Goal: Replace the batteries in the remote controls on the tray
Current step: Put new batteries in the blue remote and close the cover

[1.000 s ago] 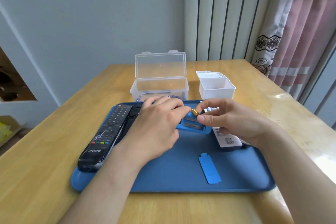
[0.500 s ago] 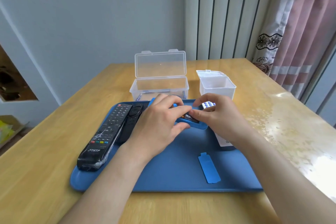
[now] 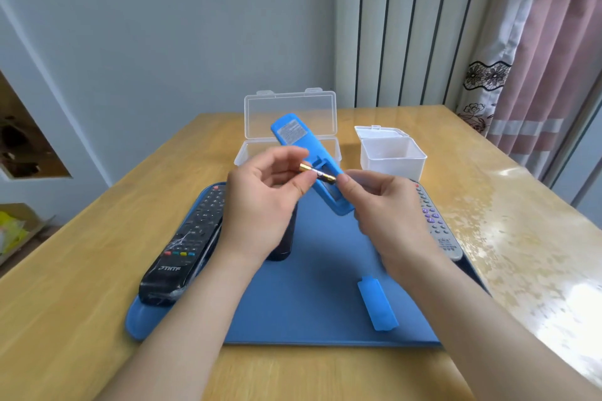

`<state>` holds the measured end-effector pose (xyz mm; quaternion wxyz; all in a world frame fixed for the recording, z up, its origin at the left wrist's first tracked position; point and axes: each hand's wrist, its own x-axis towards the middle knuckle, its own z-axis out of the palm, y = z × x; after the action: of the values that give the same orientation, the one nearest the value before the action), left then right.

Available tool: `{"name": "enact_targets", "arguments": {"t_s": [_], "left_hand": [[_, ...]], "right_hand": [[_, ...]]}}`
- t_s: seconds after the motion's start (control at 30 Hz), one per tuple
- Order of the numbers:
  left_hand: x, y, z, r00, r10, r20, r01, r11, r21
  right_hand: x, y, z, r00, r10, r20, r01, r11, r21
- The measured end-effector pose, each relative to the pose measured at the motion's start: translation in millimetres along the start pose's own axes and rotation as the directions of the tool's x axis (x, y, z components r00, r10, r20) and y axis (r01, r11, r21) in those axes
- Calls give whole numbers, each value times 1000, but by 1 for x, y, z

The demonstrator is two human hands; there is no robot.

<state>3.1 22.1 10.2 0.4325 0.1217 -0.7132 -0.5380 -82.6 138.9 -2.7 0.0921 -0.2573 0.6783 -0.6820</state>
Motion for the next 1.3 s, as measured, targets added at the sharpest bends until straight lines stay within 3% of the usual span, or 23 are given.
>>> {"name": "enact_targets", "arguments": {"t_s": [0.1, 0.3, 0.47, 0.67, 0.8, 1.1, 1.2, 1.23, 1.3], "left_hand": [[3, 1, -5, 998, -40, -57, 35, 996, -84], [-5, 0, 2, 975, 221, -5, -211, 933, 290], [-5, -6, 4, 968, 240, -72, -206, 926, 315], [-1, -16, 0, 913, 407, 1, -366, 819, 441], [-2, -17, 2, 842, 518, 150, -489, 617, 617], [-3, -18, 5, 797, 511, 321, -561, 430, 708], [-3, -20, 4, 785, 540, 304, -573, 448, 686], [-3, -20, 4, 798, 544, 259, -560, 512, 652], [-6, -14, 5, 888, 453, 84, -436, 768, 469]], "right_hand": [[-5, 2, 7, 999, -49, -12, 49, 999, 18], [-12, 0, 14, 981, -192, -25, 191, 981, -23], [-16, 2, 19, 971, -235, -46, 235, 972, -17], [-14, -2, 16, 989, -99, -112, 114, 984, 137], [-9, 2, 12, 989, 58, -135, -23, 968, 249], [-4, 4, 9, 972, 215, -96, -159, 900, 406], [-3, 3, 10, 973, 208, -100, -150, 900, 410], [-3, 3, 11, 975, 202, -96, -146, 901, 409], [-5, 1, 13, 981, 178, -78, -132, 905, 404]]}}
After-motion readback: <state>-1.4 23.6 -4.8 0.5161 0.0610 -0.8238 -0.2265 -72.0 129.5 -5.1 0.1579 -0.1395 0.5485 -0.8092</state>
